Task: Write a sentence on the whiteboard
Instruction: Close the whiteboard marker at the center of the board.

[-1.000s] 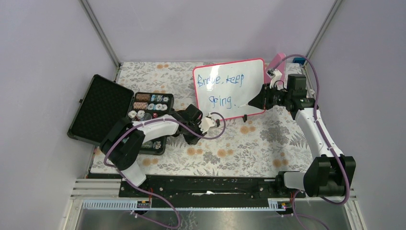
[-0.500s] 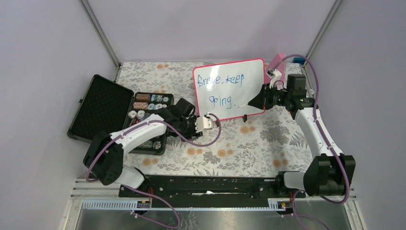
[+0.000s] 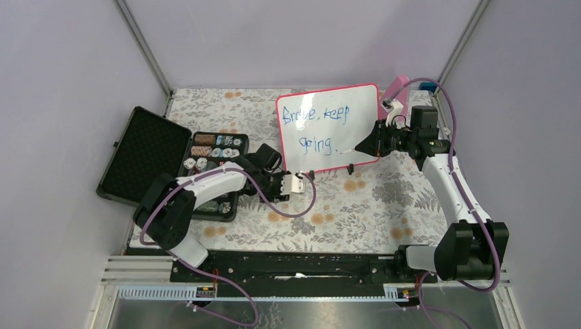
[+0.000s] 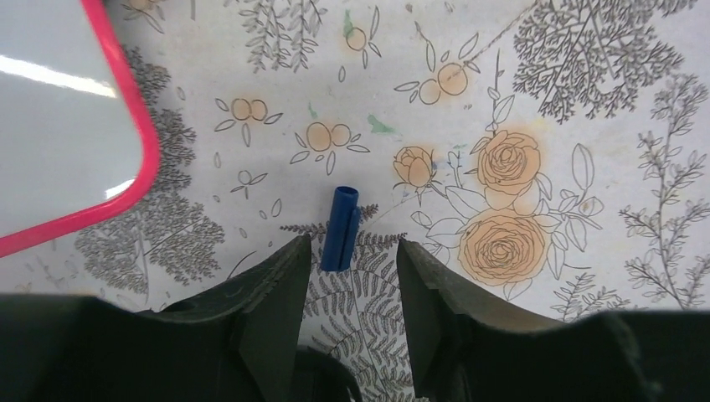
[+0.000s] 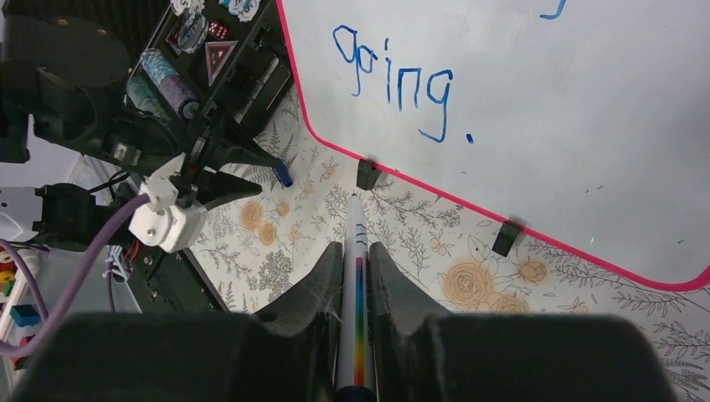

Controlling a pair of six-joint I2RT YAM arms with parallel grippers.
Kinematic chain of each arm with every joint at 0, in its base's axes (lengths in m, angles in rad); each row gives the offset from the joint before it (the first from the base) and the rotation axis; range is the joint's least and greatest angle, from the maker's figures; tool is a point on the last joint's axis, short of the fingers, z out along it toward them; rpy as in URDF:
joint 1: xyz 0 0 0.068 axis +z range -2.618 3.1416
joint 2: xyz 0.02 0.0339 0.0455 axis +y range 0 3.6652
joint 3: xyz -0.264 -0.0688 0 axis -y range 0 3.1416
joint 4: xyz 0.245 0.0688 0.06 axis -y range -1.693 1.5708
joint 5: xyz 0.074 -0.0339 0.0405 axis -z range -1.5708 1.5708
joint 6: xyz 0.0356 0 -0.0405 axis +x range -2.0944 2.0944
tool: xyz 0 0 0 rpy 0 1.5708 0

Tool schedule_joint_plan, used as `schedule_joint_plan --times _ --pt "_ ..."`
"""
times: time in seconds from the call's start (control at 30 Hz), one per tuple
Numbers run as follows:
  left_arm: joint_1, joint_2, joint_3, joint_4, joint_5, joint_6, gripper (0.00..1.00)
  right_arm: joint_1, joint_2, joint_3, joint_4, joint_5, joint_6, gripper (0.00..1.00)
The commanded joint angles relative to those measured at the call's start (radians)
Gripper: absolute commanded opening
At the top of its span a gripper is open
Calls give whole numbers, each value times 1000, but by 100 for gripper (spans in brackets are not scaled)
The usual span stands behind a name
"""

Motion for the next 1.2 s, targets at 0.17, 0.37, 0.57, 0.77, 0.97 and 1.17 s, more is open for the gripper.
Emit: schedule_joint_plan --times 0.17,0.37,0.57,0.77,0.97,1.17 --pt "32 83 -50 127 1 87 48 -5 -1 2 30 -42 0 0" --pt "35 120 -28 79 4 124 36 -5 3 4 31 -44 0 0" --pt "33 122 -21 62 3 77 14 -5 -1 1 30 -41 -3 0" --pt "34 52 25 -20 53 -67 4 -5 7 -5 32 -64 6 0" --pt "34 -61 56 -52 191 -225 0 -2 5 -50 116 -144 96 0" --pt "39 -100 125 -20 265 -383 0 36 24 -75 177 -226 155 0"
